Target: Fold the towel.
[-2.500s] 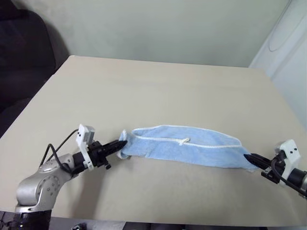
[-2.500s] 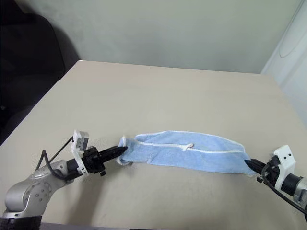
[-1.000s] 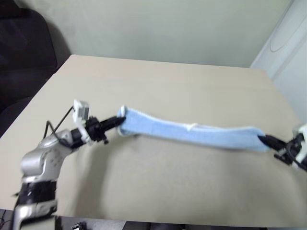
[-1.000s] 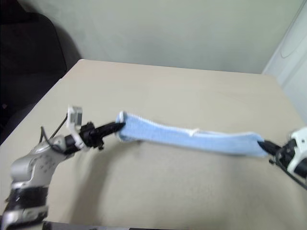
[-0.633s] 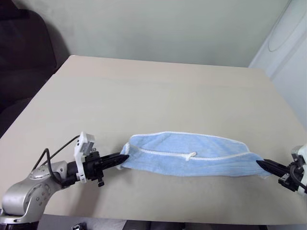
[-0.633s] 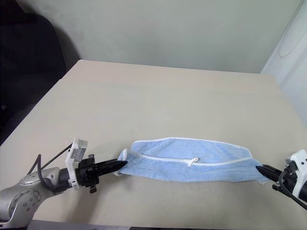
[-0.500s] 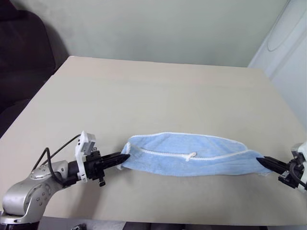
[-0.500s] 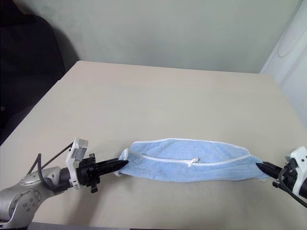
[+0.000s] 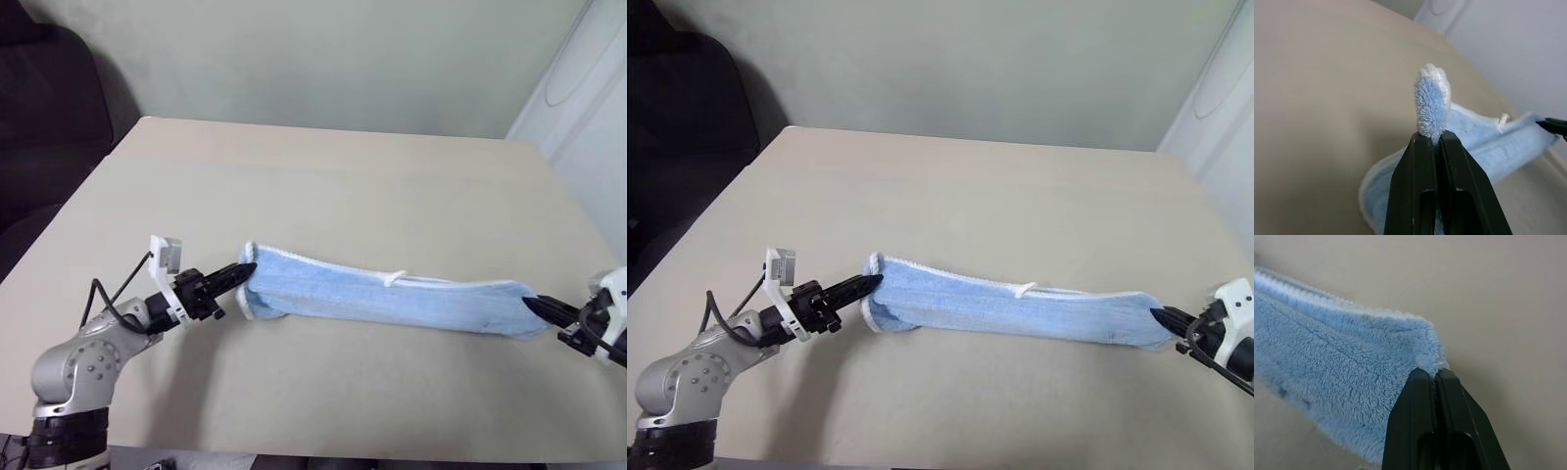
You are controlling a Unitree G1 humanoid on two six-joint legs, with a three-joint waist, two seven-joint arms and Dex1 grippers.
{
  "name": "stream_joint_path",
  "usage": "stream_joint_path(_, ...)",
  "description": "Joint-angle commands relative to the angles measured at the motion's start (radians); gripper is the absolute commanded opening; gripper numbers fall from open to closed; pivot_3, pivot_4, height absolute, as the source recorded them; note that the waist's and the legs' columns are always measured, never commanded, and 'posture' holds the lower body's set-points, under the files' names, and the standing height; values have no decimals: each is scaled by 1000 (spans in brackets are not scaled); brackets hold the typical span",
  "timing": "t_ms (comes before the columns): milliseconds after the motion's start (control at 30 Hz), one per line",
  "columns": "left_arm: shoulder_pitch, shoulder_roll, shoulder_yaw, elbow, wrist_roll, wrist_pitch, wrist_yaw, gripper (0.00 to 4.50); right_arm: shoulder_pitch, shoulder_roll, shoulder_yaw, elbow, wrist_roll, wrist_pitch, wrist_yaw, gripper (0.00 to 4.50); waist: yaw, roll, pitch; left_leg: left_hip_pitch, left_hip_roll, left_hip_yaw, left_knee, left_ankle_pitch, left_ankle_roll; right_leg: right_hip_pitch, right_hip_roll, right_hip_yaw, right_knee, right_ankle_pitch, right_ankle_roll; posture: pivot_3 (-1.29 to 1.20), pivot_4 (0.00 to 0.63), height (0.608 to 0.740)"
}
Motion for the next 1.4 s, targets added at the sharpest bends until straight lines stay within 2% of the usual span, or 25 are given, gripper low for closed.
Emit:
stream_joint_path(33,-35,-28,-34,37,75,-47,50,0,-61,14,30,58,-67,-52,-73,29,1,0,0,0,0,0,0,0,0,0,0,0,0,0,0,0,150,740)
stream_joint_path(200,-61,-71,-53,63,115,-61,78,0,-112,31,73,96,-98,-67,-100,29,3,0,0,-1,0,-1,1,1,2,0,0,0,1,3,-2,0,150,740)
stream_joint_path(500,-29,-55,-113,52,206,-73,59,0,-79,31,133,98,-162,-90,-96,29,3,-1,0,5,0,-1,-1,1,3,5,0,-1,0,3,-1,0,150,740)
stream_joint_path(600,-29,-56,-116,54,214,-74,50,0,-87,36,143,106,-173,-95,-105,29,3,0,1,5,0,-1,-1,-1,-1,5,0,0,0,-2,7,0,150,740)
stream_joint_path(733,-26,-58,-110,55,203,-57,32,1067,-87,41,144,106,-171,-90,-103,977,3,0,1,5,0,-1,-1,-1,-1,5,0,0,1,-2,7,0,150,740)
stream_joint_path(833,-14,-52,-103,48,204,-55,27,2135,-81,44,130,101,-159,-79,-105,2006,3,0,1,5,0,-1,-1,-1,-2,5,0,0,1,2,0,0,150,740)
stream_joint_path(933,-3,-48,-75,45,185,-46,26,3194,-70,45,91,82,-124,-62,-95,3131,3,0,1,5,0,-1,-2,-1,-2,5,0,0,0,2,0,0,150,740)
stream_joint_path(1067,19,-40,-21,26,133,-12,33,4489,-62,56,2,55,-62,-21,-121,4481,2,0,1,5,0,-1,-2,-2,-2,5,0,0,1,-3,9,0,150,740)
stream_joint_path(1233,50,-24,60,47,130,-29,58,4489,-1,71,-153,-18,70,114,-137,4481,3,-1,1,5,0,-1,-2,-2,-3,5,1,0,1,-4,9,0,150,740)
stream_joint_path(1400,60,-18,121,51,104,-43,47,4489,78,101,-313,-114,319,369,-167,4481,4,-2,2,4,0,-2,-2,-3,-2,4,1,0,1,-7,9,0,150,740)
